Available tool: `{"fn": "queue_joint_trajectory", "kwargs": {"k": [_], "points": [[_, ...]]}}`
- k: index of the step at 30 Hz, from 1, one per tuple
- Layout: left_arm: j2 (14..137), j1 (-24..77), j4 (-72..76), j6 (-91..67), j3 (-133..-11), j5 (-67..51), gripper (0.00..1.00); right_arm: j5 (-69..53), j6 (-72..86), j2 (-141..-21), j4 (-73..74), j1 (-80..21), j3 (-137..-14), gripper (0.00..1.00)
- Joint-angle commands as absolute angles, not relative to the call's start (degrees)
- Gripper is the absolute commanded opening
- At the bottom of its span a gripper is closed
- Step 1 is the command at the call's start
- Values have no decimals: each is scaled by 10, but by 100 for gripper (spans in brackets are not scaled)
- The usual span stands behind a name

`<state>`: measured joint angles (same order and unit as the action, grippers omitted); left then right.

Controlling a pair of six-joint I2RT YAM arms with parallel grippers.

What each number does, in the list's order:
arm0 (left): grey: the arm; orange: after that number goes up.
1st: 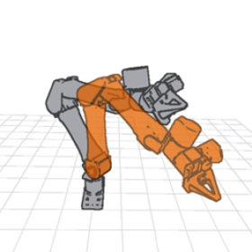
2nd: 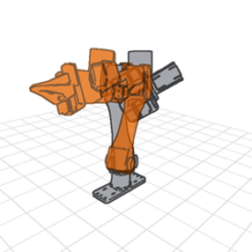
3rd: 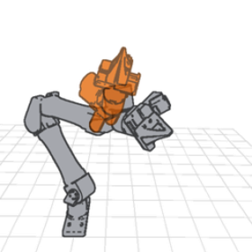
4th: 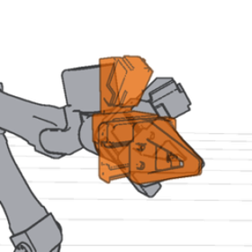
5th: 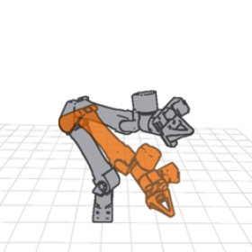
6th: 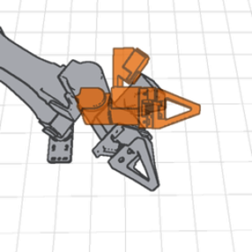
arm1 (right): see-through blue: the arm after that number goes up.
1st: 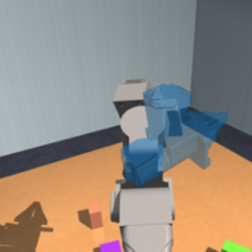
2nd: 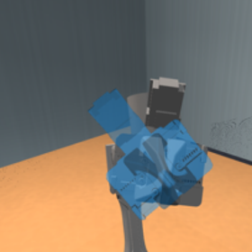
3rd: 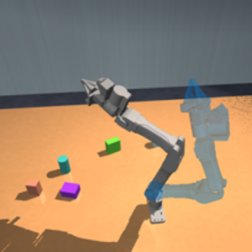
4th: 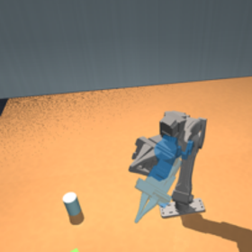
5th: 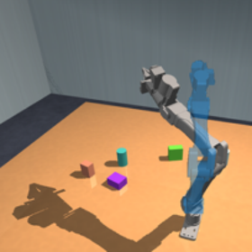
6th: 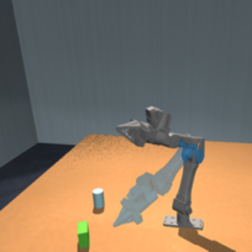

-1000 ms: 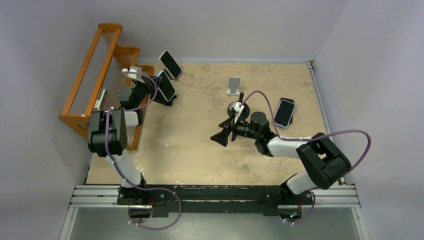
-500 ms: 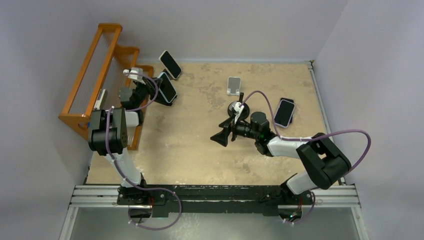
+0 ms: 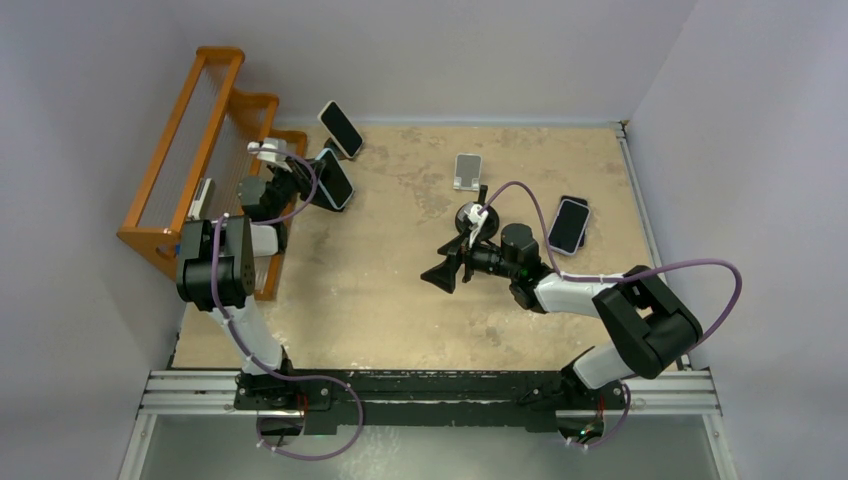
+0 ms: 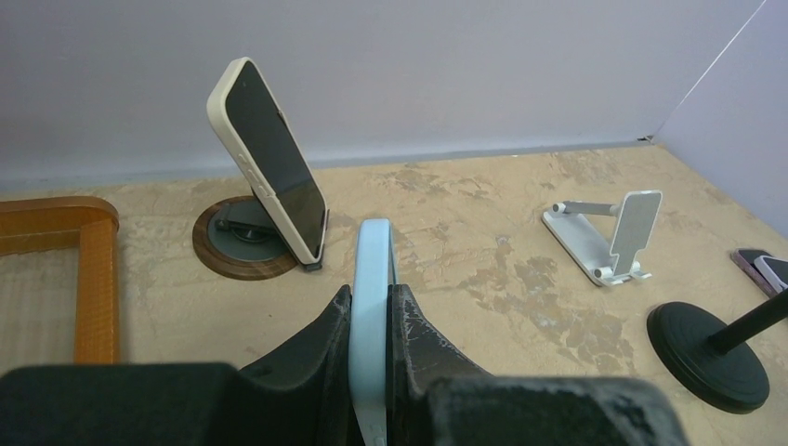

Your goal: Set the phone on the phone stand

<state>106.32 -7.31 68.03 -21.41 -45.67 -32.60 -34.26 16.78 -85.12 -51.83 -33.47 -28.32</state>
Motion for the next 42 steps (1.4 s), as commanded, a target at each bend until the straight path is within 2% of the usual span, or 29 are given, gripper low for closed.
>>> {"fn": "queue_joint_trajectory", "kwargs": {"k": [1,5,10,22,34,42], "points": [[1053,-74,719,-198,-468,-331,0,-356,156,-849,-552,-338,-289,99],[1074,-73,742,-218,-463,-343,0,-355,155,-848,-551,-338,-288,99],[1085,-73,752,-237,-453,-347,19,-354,155,-846,-550,-338,-287,99],[1075,-73,709,-244,-425,-358,39,-355,154,-834,-549,-338,-283,99],[1061,-73,608,-240,-423,-341,41,-354,154,-823,-548,-338,-279,99],[996,-73,530,-267,-388,-301,42,-358,156,-822,-552,-338,-278,99]]}}
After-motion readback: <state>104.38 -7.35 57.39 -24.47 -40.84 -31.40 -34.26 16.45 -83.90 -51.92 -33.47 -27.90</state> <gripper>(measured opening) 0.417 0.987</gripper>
